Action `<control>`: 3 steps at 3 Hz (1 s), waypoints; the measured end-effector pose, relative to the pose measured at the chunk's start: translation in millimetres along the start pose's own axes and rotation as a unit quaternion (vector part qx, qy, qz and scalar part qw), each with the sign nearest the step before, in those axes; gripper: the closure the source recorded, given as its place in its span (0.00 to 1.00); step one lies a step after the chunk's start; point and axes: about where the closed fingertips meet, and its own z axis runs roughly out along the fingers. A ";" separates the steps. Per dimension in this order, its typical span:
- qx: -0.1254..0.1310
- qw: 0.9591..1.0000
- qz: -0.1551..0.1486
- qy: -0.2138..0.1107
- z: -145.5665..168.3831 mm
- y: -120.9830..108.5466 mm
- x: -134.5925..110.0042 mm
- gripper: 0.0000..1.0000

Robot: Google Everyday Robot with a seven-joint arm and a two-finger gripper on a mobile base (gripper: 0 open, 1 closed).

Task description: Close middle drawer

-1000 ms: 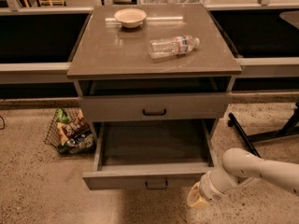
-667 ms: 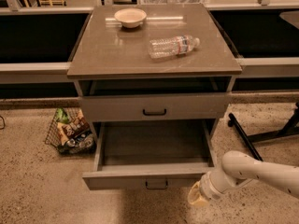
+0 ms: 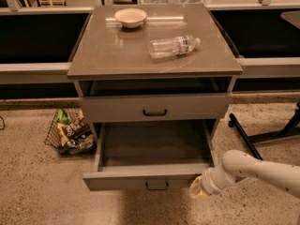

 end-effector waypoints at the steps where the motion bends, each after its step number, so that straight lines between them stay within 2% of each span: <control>1: 0.001 1.000 -0.001 0.000 0.2 -0.5 0.1 0.35; 2: 0.001 1.000 -0.001 0.000 0.2 -0.5 0.1 0.04; 3: 0.001 1.000 -0.001 0.000 0.2 -0.5 0.1 0.00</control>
Offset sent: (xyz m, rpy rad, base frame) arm 0.0005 0.0000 -0.0002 -0.0007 -0.0021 0.0000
